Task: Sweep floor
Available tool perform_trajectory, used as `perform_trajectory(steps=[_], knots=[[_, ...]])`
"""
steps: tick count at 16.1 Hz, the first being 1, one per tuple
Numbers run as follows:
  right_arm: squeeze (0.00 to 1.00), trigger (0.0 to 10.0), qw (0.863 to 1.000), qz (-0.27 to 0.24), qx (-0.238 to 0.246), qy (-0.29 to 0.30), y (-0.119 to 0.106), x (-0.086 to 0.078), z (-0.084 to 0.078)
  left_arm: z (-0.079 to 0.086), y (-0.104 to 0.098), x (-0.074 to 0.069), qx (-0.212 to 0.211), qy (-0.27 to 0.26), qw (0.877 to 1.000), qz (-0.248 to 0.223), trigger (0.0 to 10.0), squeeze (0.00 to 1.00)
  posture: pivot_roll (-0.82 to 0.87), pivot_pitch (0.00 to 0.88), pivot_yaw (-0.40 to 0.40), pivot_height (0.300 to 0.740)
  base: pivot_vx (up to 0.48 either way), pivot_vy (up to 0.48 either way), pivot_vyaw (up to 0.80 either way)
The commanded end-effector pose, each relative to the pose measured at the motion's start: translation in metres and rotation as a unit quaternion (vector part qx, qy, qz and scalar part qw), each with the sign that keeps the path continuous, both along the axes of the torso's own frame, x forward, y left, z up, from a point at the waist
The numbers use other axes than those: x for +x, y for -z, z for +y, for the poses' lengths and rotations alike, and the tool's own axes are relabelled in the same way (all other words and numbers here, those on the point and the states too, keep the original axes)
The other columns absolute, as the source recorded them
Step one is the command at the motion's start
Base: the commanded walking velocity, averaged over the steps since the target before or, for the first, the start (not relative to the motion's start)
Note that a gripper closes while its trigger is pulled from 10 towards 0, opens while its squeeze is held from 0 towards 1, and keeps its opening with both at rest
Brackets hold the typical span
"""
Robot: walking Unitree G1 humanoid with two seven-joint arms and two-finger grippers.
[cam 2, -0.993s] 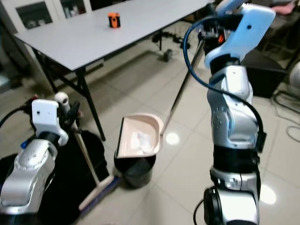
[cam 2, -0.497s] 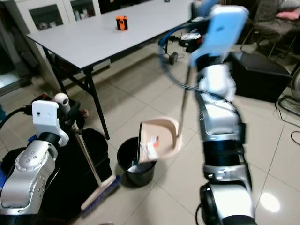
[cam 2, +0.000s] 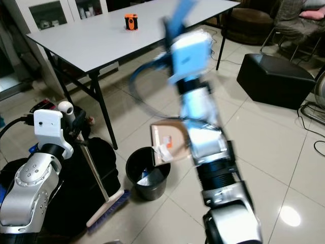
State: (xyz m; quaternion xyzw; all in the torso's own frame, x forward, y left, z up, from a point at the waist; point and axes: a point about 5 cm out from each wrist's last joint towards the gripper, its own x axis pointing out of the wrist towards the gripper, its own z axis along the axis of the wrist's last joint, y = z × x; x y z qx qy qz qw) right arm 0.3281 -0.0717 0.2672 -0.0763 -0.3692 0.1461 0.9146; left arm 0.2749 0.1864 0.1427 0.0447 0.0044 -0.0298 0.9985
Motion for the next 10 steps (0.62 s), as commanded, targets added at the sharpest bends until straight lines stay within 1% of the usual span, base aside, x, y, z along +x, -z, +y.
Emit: perform_trajectory(steps=[1, 2, 4, 5, 8, 9, 10], knots=[[0.0, 10.0, 0.998, -0.049, -0.03, -0.022, -0.006, -0.009, 0.012, 0.004, -0.008, 0.0, 0.01, -0.003, 1.0, -0.02, 10.0, 0.0, 0.04, 0.0, 0.051, 0.74, 0.0, 0.0, 0.0], [0.0, 10.0, 0.997, -0.053, -0.04, -0.029, -0.004, -0.012, 0.016, 0.004, -0.008, 0.0, 0.009, -0.003, 1.0, -0.02, 10.0, 0.0, 0.04, 0.0, 0.051, 0.74, 0.0, 0.0, 0.0], [0.0, 10.0, 0.993, -0.077, -0.071, -0.051, 0.003, -0.02, 0.028, 0.003, -0.007, -0.001, 0.009, -0.001, 1.0, -0.019, 10.0, 0.0, 0.04, 0.0, 0.055, 0.74, 0.0, 0.0, 0.0], [0.0, 10.0, 0.991, -0.087, -0.079, -0.067, 0.005, -0.025, 0.034, 0.003, -0.007, -0.002, 0.01, 0.002, 1.0, -0.018, 10.0, 0.0, 0.04, 0.0, 0.055, 0.74, 0.0, 0.0, 0.0], [0.0, 10.0, 0.988, -0.084, -0.08, -0.097, 0.014, -0.031, 0.045, 0.002, -0.008, 0.0, 0.01, 0.005, 1.0, -0.019, 10.0, 0.0, 0.04, 0.0, 0.056, 0.74, 0.0, 0.0, 0.0], [0.0, 10.0, 0.986, -0.081, -0.096, -0.112, 0.02, -0.035, 0.052, 0.002, -0.008, 0.0, 0.01, 0.006, 1.0, -0.02, 10.0, 0.0, 0.04, 0.0, 0.056, 0.74, 0.0, 0.0, 0.0], [0.0, 10.0, 0.985, -0.08, -0.099, -0.117, 0.022, -0.035, 0.054, 0.002, -0.007, 0.0, 0.01, 0.006, 1.0, -0.02, 10.0, 0.0, 0.04, 0.0, 0.056, 0.74, 0.0, 0.0, 0.0]])
